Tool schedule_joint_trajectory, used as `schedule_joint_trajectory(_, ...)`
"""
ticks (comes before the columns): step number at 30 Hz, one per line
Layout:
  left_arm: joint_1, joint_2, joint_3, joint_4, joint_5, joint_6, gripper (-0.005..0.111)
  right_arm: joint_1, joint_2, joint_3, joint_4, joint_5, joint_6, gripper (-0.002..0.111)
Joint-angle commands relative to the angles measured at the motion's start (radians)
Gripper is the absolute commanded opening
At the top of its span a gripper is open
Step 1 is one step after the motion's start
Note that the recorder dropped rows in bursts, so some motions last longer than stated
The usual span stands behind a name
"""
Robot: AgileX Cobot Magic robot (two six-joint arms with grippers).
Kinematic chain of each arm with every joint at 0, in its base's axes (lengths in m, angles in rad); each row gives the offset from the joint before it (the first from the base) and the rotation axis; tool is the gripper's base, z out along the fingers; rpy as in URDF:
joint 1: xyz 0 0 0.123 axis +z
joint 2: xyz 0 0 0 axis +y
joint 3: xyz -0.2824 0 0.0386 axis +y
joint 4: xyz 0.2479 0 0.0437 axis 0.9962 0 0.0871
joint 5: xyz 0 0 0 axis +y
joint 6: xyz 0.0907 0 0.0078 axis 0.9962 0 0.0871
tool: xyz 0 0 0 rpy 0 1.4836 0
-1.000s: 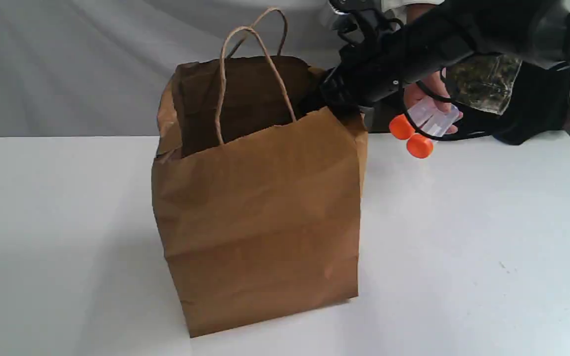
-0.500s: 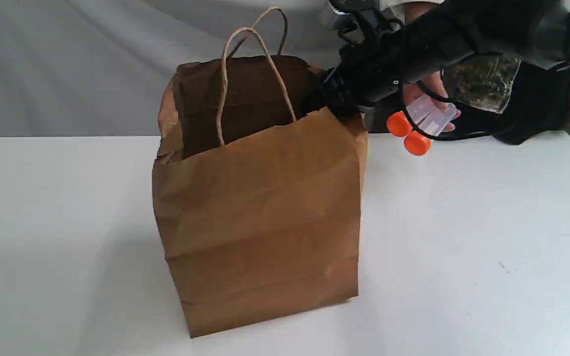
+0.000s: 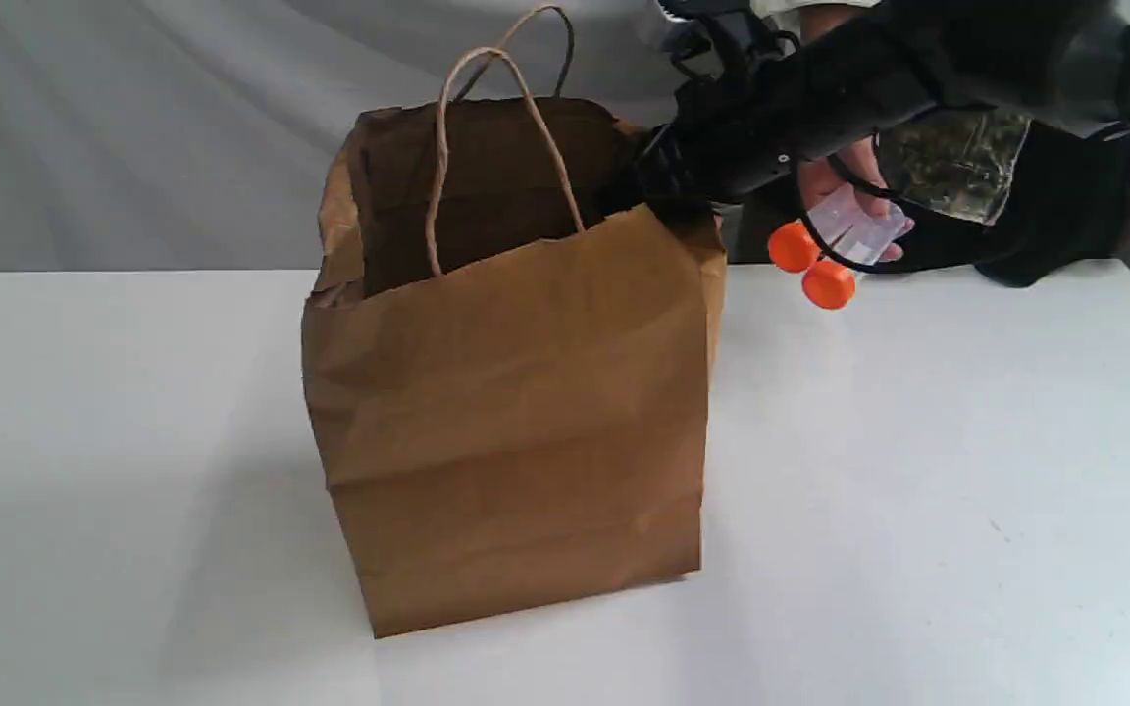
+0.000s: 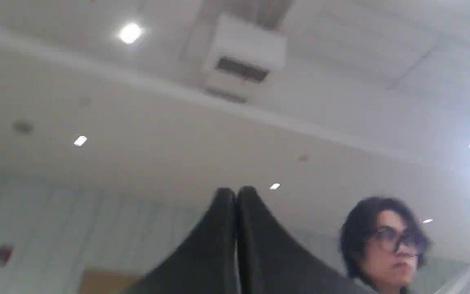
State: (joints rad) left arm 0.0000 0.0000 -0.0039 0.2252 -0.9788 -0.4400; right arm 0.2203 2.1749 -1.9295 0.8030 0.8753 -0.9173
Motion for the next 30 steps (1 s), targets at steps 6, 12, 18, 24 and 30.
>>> schedule_joint_trajectory(6,0.001,0.061,-0.087,-0.006,0.043,0.141,0.0,0.003,-0.004,-0.003,0.032,-0.013,-0.003,0.0)
schedule_joint_trajectory(12,0.001,0.331,-0.223,0.064,-0.052,0.114,0.0,0.003,-0.004,-0.003,0.033,-0.008,-0.003,0.0)
schedule_joint_trajectory(18,0.0,0.748,-0.49,0.51,0.007,-0.227,0.0,0.003,-0.004,-0.003,0.035,-0.009,-0.003,0.0)
schedule_joint_trajectory(24,0.0,1.138,-0.748,0.973,0.043,-0.569,0.011,0.003,-0.004,-0.003,0.035,-0.009,-0.003,0.0)
schedule_joint_trajectory(30,-0.002,1.384,-0.805,1.011,-0.073,-0.506,0.04,0.003,-0.004,-0.003,0.03,-0.011,-0.003,0.0)
